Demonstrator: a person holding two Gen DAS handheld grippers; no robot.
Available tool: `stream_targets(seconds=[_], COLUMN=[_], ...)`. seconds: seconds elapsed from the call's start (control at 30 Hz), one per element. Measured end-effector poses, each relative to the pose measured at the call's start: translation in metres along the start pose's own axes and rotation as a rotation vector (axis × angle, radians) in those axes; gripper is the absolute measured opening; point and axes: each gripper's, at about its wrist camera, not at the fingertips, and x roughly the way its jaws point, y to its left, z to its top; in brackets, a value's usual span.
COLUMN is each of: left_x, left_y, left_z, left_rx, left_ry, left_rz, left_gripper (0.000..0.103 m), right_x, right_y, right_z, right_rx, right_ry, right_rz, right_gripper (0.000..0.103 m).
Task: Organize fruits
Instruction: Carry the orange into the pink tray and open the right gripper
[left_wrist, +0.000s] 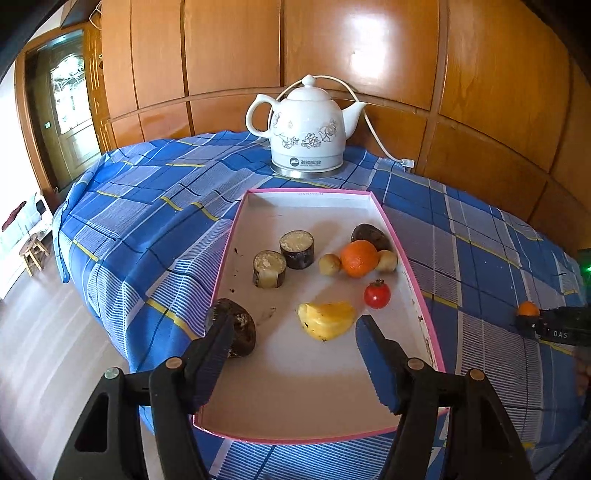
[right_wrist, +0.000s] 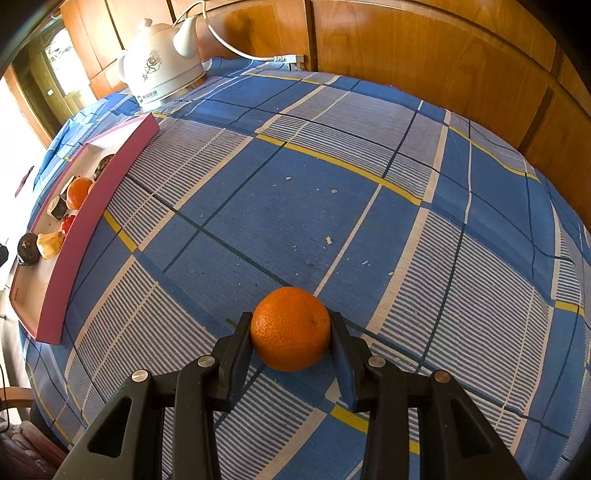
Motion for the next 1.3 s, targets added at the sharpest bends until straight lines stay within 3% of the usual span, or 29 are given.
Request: stream_targets(seconds=[0.17,0.3,0.73,1.07,1.3], left_x=[0.0,0.001,-0.002,0.002,0.006], left_y=[0.004,0.009,0.042,0.068,0.073], left_z=[-0.001,-0.002,-0.003,-0.005,-0.009], left_rx=[-0.01,-0.024,-0.093,-0.159,-0.171], left_ry=[0.001,0.003,-0.009,-0.002,0.009], left_rz=[-0.003,-0.001,0.03,0.048,0.057], left_gripper=[0.07,0.07,0.07,0.07,0.07], right_x=[-0.002,-0.016,-0.032,0.001,0.031], right_y=[0.003,0.017,0.17,0.244,0.258], right_z=[0.004,0.011,0.06,0.082,0.089], right_rx=[0.011,0.016,-0.192,-0.261,-0.24], right_ry=[0.009,-0.031,-0.113,-0.079,-0.043], right_rz=[-0.015,0.048,0.323,0.354,0.33], right_gripper=[0.039,0.039,0.039,0.039,0.041])
